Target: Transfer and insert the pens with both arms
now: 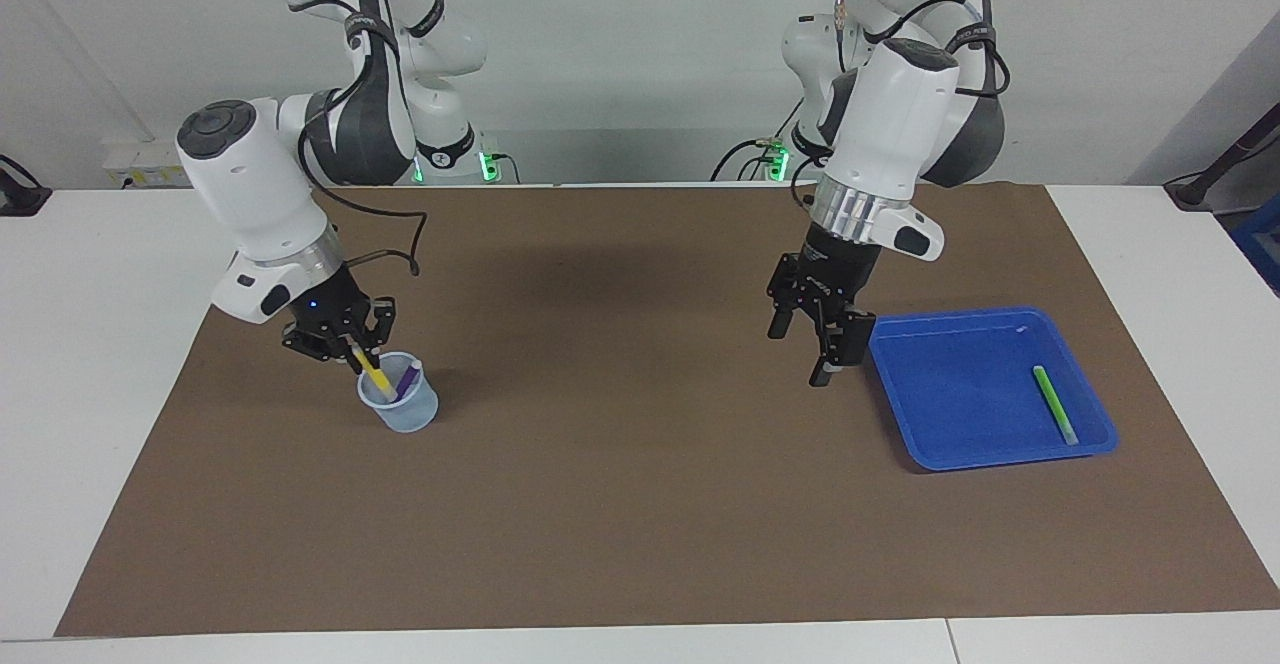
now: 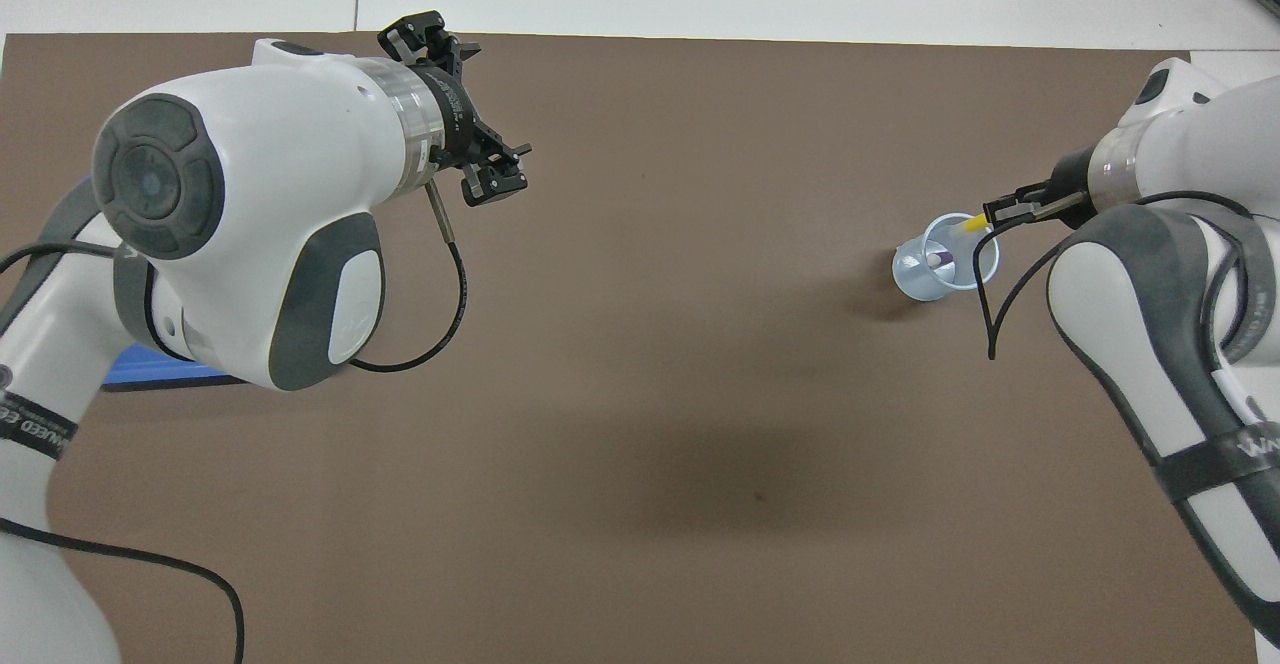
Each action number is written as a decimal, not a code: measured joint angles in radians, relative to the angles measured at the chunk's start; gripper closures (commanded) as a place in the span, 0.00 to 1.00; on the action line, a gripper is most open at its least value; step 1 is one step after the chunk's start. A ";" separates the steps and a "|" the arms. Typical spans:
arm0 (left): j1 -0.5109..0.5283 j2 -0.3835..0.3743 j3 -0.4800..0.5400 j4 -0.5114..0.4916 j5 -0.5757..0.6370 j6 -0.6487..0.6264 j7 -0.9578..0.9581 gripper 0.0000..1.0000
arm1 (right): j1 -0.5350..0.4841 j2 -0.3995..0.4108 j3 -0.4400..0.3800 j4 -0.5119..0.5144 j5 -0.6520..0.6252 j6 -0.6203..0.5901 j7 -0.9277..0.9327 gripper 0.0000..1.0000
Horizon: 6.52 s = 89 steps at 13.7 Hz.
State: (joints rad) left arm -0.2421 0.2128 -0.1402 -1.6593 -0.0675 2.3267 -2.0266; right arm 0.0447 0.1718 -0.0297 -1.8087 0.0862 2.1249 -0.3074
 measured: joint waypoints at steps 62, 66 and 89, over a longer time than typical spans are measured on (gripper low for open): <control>0.615 0.248 -0.011 -0.209 0.246 0.250 2.029 1.00 | -0.005 -0.180 -0.006 0.119 -0.031 -0.430 0.119 0.00; 0.613 0.247 -0.011 -0.208 0.246 0.245 1.949 1.00 | -0.006 -0.180 -0.006 0.119 -0.031 -0.432 0.119 0.00; 0.347 0.128 -0.035 -0.025 -0.017 -0.160 1.031 1.00 | -0.039 -0.184 -0.010 0.102 0.279 -0.403 0.200 0.00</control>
State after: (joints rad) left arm 0.1048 0.3404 -0.1755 -1.6848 -0.0849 2.1668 -0.9954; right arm 0.0059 -0.0119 -0.0398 -1.7065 0.3656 1.7219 -0.1076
